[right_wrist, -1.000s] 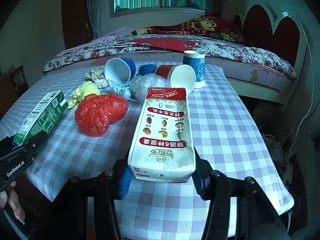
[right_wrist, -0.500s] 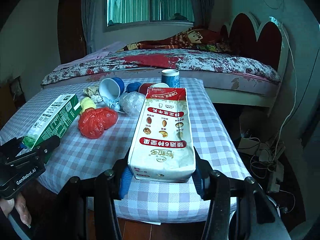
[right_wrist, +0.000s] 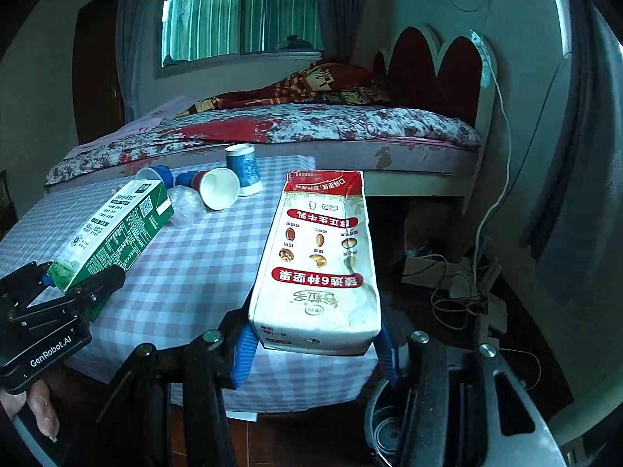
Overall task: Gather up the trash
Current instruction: 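Lift the carton with left tool while right tool carries the snack bag toward the bin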
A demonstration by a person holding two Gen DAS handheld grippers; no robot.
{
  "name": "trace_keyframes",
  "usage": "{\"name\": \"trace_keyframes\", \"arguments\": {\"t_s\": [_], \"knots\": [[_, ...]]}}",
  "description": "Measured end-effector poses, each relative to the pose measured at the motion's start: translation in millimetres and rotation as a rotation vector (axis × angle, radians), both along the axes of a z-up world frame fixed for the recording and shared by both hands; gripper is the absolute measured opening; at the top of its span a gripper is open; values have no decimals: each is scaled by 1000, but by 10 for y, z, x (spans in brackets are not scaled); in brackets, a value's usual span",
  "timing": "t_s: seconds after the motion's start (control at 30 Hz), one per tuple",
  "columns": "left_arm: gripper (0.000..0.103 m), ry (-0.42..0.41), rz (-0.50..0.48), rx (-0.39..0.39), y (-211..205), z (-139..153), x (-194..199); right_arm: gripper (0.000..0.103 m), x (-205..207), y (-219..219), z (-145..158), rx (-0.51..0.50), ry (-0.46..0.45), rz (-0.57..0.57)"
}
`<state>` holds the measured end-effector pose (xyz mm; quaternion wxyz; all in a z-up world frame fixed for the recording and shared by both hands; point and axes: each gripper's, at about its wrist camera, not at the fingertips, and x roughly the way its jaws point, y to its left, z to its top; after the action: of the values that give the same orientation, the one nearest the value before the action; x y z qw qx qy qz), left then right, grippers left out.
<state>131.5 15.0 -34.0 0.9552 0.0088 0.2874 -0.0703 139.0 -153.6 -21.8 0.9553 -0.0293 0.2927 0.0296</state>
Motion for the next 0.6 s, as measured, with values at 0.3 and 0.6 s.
{"name": "trace_keyframes", "arguments": {"t_s": [0.3, 0.6], "knots": [[54, 24, -194, 16, -764, -96, -126, 53, -286, -664, -132, -29, 35, -106], [54, 57, -369, 17, -1468, -268, -250, 53, -502, -1318, -379, -25, 99, -193]]}}
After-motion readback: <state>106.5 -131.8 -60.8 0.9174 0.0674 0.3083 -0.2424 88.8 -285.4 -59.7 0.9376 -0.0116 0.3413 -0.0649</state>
